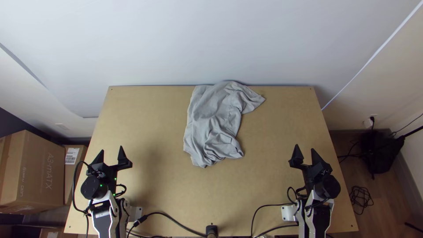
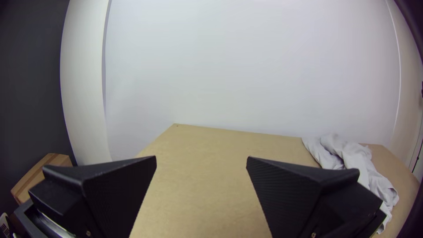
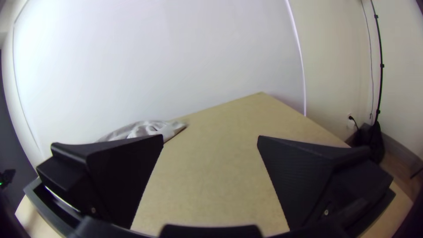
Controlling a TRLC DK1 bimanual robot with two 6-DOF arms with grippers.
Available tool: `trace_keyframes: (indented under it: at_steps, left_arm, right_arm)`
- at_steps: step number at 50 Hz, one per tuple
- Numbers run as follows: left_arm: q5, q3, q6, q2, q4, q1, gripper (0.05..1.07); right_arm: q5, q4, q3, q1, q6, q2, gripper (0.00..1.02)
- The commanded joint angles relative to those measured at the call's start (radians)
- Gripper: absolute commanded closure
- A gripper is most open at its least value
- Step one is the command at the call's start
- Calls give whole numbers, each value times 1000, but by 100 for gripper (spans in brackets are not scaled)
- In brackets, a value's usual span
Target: Fold the t-shirt
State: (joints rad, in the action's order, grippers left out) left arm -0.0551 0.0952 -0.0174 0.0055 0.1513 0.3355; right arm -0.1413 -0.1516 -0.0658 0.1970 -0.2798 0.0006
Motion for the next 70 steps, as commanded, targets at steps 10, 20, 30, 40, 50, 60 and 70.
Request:
trace_keyframes:
  at_steps: [10,20,30,40,50,60,70]
  left_arm:
    - [1,-38,22,-6,28,5,9]
    - [1,-38,22,-6,28,5,9]
    - [1,-38,22,-6,28,5,9]
    - [-6,-37,16,-6,28,2,9]
    - [-6,-38,-7,-6,28,-18,9]
    - [-2,-37,-101,1,31,-72,9]
    - [15,-37,-102,5,25,-84,9]
  right_arm:
    - [8,4,8,4,8,-4,4]
    - [8,4,8,4,8,-5,4]
    - [8,4,8,-5,8,-5,4]
    - [8,4,8,-42,8,-5,4]
    - [8,4,8,-42,8,-5,4]
    - [6,1,8,-65,-24,-5,4]
    - [6,1,8,-209,-68,-7,4]
